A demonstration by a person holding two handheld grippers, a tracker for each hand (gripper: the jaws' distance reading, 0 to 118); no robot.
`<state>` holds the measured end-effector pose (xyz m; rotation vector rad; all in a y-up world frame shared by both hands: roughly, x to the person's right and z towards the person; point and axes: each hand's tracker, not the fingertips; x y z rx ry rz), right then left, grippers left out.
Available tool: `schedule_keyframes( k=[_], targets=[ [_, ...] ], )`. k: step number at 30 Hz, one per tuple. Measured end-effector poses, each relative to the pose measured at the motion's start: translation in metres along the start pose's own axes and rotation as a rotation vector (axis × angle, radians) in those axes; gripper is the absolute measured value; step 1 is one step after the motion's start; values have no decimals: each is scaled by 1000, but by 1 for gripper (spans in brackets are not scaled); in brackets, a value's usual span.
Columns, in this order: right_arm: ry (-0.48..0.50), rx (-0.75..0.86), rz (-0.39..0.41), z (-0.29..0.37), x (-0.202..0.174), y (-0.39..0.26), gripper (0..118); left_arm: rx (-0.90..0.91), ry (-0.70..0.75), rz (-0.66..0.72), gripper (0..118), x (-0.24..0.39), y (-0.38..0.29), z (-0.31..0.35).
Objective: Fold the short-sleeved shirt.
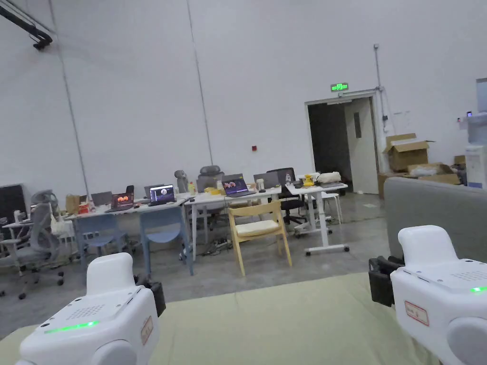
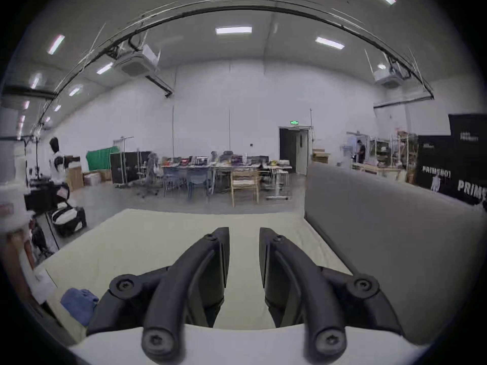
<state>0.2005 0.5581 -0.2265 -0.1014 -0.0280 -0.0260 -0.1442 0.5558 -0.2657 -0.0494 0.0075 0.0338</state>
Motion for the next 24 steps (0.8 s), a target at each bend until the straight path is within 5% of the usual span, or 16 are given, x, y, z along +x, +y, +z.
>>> schedule_keyframes(
  k=[19,20,21,22,23,24],
  targets=[
    [-6,-21,26,-5,-20,-2,34,-35,-10,-38,0,14,-5,16],
    [0,-21,26,-6,-20,-2,40,-33,-10,-39,0,14,-5,16],
    [8,-25,31,-8,-21,0,72,-26,-20,-32,4,13,-4,17],
    [5,-36,36,-11,-22,1,110,-16,-16,-33,42,12,-4,18],
    [-28,-78,25,-15,-23,2,118,-10,21,-38,100,13,-3,18],
    [1,3,5,-6,-28,1,118,-33,42,-37,118,14,-1,15]
  ],
)
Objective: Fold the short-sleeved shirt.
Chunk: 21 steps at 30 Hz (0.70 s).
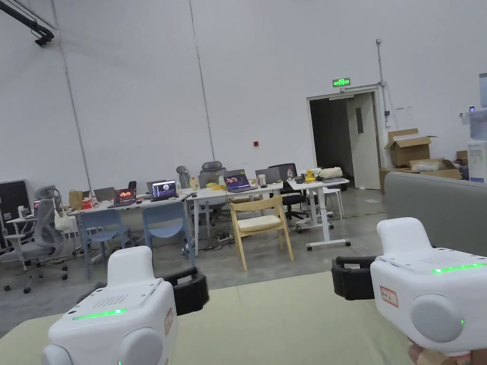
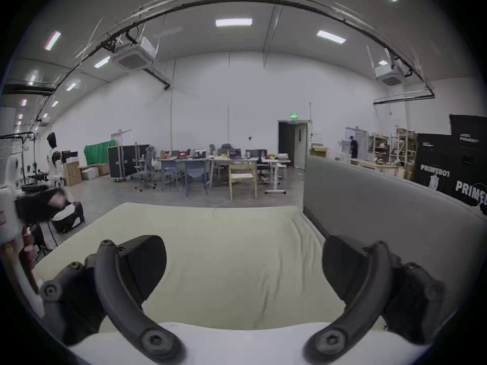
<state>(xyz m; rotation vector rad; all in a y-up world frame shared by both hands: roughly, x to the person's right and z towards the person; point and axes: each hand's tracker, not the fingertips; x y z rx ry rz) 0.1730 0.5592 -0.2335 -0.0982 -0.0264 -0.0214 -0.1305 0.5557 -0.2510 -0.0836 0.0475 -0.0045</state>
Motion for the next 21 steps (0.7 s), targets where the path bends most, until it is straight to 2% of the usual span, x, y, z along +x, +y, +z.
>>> schedule_keyframes(
  k=[1,2,3,7,12,21],
  targets=[
    [-15,-36,21,1,3,0,118,101,-77,2,118,0,7,3],
    [-12,-23,25,3,3,1,118,49,-53,14,118,-2,9,3],
    [-9,-19,19,6,3,1,118,38,-90,17,118,-1,13,3],
    [19,-27,-8,3,2,6,118,47,-61,-12,118,3,4,6],
    [18,-33,17,2,-1,7,118,28,-71,7,118,2,2,6],
    [54,-34,-17,2,4,8,118,4,-74,-5,118,5,-2,6]
  ],
)
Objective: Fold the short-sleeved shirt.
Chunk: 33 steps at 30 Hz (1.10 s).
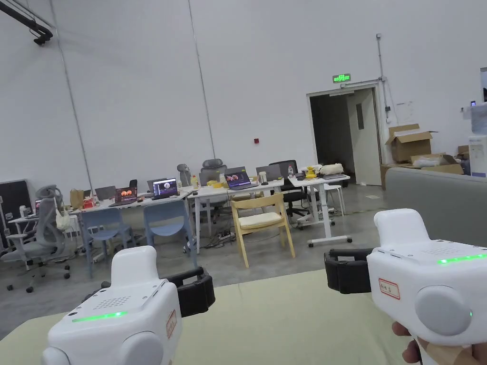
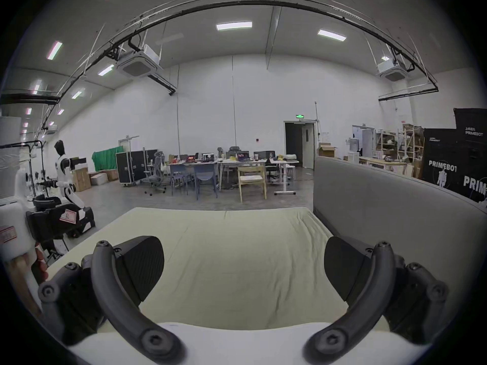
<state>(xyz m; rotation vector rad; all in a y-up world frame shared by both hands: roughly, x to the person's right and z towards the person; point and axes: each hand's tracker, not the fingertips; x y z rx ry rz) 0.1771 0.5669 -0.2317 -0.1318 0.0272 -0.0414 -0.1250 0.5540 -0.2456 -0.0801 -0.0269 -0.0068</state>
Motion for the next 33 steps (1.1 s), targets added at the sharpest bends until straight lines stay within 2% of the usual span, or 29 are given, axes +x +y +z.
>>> schedule_keyframes(
  k=[4,11,24,33],
  targets=[
    [16,2,-11,1,-2,1,118,15,1,-1,118,-2,1,1],
    [-46,-19,6,-3,-12,1,118,12,2,7,118,-4,0,4],
    [-36,-23,0,0,-17,1,118,-16,-12,18,118,-8,-3,4],
    [-25,-27,-36,1,-18,-1,118,-23,-12,23,118,-10,-5,5]
  ],
)
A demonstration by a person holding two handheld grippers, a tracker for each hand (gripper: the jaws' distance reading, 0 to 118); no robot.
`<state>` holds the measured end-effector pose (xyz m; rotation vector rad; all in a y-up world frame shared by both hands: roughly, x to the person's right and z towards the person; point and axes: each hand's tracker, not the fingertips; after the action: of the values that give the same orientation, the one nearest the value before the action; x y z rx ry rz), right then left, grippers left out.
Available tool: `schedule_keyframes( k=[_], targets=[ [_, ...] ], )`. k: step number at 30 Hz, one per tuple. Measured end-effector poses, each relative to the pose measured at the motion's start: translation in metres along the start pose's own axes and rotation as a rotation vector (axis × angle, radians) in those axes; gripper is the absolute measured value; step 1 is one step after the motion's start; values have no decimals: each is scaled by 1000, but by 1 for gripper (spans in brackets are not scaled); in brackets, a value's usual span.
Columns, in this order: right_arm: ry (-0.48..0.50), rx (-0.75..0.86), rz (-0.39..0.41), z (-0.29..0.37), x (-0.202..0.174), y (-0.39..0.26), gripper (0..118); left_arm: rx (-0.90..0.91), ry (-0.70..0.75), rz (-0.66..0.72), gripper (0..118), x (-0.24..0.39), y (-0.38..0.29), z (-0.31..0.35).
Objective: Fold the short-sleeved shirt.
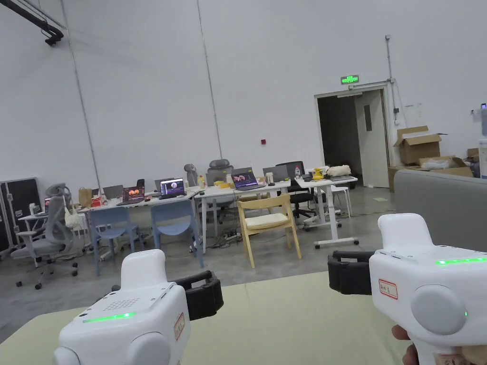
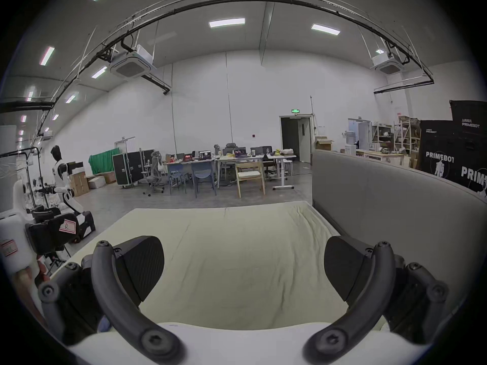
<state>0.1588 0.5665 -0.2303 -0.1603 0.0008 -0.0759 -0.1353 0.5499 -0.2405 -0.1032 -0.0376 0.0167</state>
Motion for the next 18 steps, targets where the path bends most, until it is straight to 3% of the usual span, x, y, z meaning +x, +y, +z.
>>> schedule_keyframes(
  k=[18],
  targets=[
    [5,4,22,3,-7,2,118,8,-14,-12,118,4,5,4]
  ],
)
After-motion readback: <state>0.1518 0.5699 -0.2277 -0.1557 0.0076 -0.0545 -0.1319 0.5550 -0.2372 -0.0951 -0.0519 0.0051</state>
